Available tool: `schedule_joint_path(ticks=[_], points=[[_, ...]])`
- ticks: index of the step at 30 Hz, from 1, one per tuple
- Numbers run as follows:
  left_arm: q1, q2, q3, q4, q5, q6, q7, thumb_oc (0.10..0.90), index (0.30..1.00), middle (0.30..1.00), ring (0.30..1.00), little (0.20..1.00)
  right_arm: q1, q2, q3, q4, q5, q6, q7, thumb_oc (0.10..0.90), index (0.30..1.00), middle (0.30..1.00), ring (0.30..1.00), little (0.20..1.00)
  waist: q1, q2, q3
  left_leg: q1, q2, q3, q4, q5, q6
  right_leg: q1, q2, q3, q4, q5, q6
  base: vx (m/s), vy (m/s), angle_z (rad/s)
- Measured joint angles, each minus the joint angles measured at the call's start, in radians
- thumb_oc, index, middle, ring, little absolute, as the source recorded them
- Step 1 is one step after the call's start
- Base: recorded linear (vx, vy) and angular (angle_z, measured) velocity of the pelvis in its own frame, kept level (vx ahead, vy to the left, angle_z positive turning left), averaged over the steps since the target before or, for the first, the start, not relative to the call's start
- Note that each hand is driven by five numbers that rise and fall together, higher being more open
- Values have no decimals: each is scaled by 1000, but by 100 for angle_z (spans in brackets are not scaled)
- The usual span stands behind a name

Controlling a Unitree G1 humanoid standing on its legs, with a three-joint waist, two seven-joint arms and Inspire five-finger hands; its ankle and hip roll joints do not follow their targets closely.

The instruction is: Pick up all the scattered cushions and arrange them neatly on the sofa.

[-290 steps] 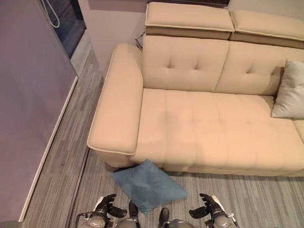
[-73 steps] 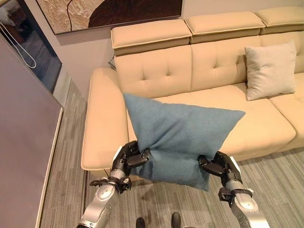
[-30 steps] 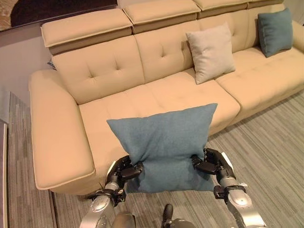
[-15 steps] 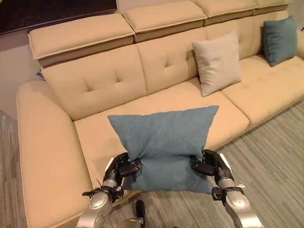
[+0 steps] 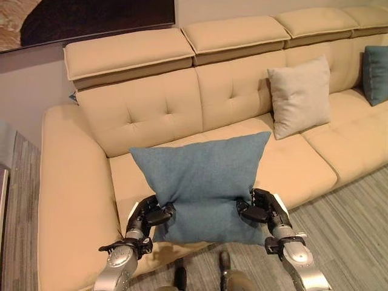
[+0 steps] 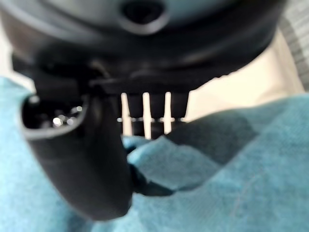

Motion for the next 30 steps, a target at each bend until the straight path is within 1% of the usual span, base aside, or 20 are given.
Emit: schedule_joint_path(ticks=[1,2,3,4,5,7,8,9,10,11,12,14,15,16,19,20,22,23,26,30], points=[[10,-13,-2,0,0,1,0,400,300,300,300,300,-5,-11,0,13,0,0,1,400,300,300,300,300,5,19,-2,6,20,-4,0,-8,-15,12,17,-16,-5,0,-16,179,-301,30],[15,-19,-6,-1,0,1,0,400,300,300,300,300,-6,-19,1,22,0,0,2,400,300,300,300,300,7,33,-5,8,41,-18,0,-15,-30,29,36,-23,-24,0,-19,172,-327,54],[13,-47,-6,0,0,0,0,400,300,300,300,300,3,-32,-1,32,1,0,2,400,300,300,300,300,-2,51,-5,0,75,-74,9,-20,-59,69,60,-81,-45,-10,-45,168,-394,105],[10,-58,-15,-3,0,0,-1,400,300,300,300,300,10,-42,-16,37,3,0,1,400,300,300,300,300,-2,49,-5,-4,110,-84,15,-24,-68,90,82,-138,-48,-28,-74,122,-343,142],[4,-58,-29,-3,0,0,-1,400,300,300,300,300,7,-41,-34,32,4,0,1,400,300,300,300,300,-1,40,-3,-41,122,-85,57,-10,-89,96,89,-186,-51,-42,-94,73,-273,126],[-7,-58,-50,-3,-1,0,-1,400,300,300,300,300,3,-52,-49,32,6,-1,-1,400,300,300,300,300,-1,29,-1,-100,115,-56,136,12,-121,96,80,-239,-58,-52,-110,26,-95,85],[-5,-58,-52,-3,-1,0,-1,400,300,300,300,300,-1,-58,-49,33,6,-1,0,400,300,300,300,300,6,25,2,-112,116,-29,159,21,-126,99,80,-243,-58,-56,-116,46,-36,39],[1,-57,-49,-2,-1,0,-1,400,300,300,300,300,-7,-58,-44,33,6,-1,3,400,300,300,300,300,12,22,5,-121,120,7,171,25,-121,110,79,-252,-61,-58,-124,81,-32,30],[6,-54,-49,-1,-1,0,-1,400,300,300,300,300,-6,-59,-40,32,6,-1,3,400,300,300,300,300,5,24,4,-124,124,32,178,27,-119,124,78,-273,-61,-66,-134,84,12,48],[4,-53,-52,-1,-1,1,-2,400,300,300,300,300,2,-59,-42,32,7,-1,3,400,300,300,300,300,-7,16,9,-126,137,93,181,14,-106,142,77,-299,-81,-78,-149,93,19,58],[2,-52,-50,-2,-1,0,-2,400,300,300,300,300,5,-58,-41,31,8,-1,3,400,300,300,300,300,-7,15,8,-124,140,131,173,7,-94,147,76,-304,-85,-80,-151,59,15,42],[-5,-49,-50,-2,0,0,-2,400,300,300,300,300,4,-57,-42,27,9,-1,1,400,300,300,300,300,-10,9,9,-135,143,177,158,2,-90,149,76,-314,-94,-80,-151,81,38,25],[-6,-48,-52,-3,0,1,-2,400,300,300,300,300,5,-57,-44,27,9,-1,1,400,300,300,300,300,-21,8,10,-134,144,187,130,4,-88,145,80,-325,-95,-80,-150,155,98,15],[-5,-48,-51,-3,0,1,-2,400,300,300,300,300,5,-57,-44,27,9,-1,1,400,300,300,300,300,-21,8,10,-123,145,195,105,4,-88,145,85,-322,-95,-80,-150,173,114,3],[-5,-48,-51,-3,0,1,-2,400,300,300,300,300,10,-57,-44,27,9,-1,1,400,300,300,300,300,-28,16,6,-90,147,184,72,4,-85,144,103,-313,-88,-77,-143,156,126,-16],[-6,-45,-49,-3,0,2,-2,400,300,300,300,300,11,-49,-45,27,9,0,0,400,300,300,300,300,-30,8,6,-80,143,186,56,2,-85,144,101,-304,-86,-79,-134,126,159,-16],[-4,-38,-49,-3,0,2,-2,400,300,300,300,300,15,-37,-46,25,9,0,1,400,300,300,300,300,-27,0,3,-54,128,200,38,1,-75,142,89,-286,-76,-78,-116,80,140,-17],[-4,-35,-49,-3,0,2,-2,400,300,300,300,300,15,-33,-46,25,9,0,0,400,300,300,300,300,-28,0,3,-47,118,204,36,-4,-67,142,80,-280,-70,-79,-113,43,108,-19],[-3,-25,-21,-13,0,2,-2,400,300,300,300,300,6,-24,-32,24,9,0,7,400,300,300,300,300,-12,2,1,-38,91,227,35,-17,-46,119,53,-240,-39,-79,-102,68,189,-30],[-4,-8,5,-17,0,2,-2,400,300,300,300,300,-6,5,-22,24,9,0,11,400,300,300,300,300,4,3,1,-26,68,241,34,-28,-30,82,22,-207,42,-105,-63,55,93,-14]])
